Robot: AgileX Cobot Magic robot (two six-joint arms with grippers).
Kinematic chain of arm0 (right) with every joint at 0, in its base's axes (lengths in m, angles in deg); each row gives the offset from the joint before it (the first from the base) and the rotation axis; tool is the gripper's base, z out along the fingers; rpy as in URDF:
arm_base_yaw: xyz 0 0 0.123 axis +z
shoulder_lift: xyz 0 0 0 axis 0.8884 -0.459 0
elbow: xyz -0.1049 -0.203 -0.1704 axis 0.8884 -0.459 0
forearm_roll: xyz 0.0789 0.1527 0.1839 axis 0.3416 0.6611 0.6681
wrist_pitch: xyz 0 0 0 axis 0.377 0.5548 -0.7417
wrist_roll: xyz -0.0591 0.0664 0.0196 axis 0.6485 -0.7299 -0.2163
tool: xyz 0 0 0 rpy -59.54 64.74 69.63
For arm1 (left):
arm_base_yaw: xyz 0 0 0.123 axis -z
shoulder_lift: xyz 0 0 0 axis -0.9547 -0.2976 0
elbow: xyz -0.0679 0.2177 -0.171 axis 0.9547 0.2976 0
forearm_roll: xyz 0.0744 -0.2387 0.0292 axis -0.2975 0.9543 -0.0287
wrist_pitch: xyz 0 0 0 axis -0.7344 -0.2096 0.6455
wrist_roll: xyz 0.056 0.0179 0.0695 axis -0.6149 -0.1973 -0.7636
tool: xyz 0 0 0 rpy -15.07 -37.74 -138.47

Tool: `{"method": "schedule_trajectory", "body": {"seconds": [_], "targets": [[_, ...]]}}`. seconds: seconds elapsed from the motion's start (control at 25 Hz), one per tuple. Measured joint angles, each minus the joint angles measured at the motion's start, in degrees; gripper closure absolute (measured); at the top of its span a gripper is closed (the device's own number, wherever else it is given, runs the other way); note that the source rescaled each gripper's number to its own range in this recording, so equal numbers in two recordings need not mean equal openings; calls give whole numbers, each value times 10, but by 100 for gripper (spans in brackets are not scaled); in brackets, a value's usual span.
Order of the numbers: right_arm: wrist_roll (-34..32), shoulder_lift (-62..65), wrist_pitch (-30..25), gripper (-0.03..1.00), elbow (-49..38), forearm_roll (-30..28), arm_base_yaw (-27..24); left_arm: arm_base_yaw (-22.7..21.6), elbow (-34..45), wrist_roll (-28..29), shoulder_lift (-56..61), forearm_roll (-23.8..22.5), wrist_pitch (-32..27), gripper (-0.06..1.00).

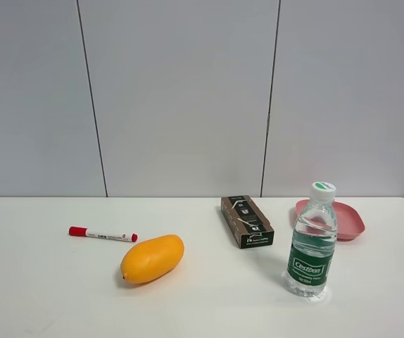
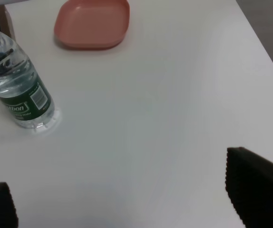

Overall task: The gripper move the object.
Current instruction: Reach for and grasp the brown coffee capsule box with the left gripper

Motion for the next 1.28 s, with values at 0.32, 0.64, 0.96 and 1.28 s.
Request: {"method": "schedule_trajectory", "body": {"seconds": [0.32,0.64,0.96,1.28], "targets": [[0,0,0,-3,0,0,0,0,0,0,0,0,0,57],[0,0,0,-3,0,0,0,0,0,0,0,0,0,57],[0,0,0,-3,0,0,0,0,0,0,0,0,0,57],[0,0,0,-3,0,0,0,0,0,0,0,0,0,57]]}}
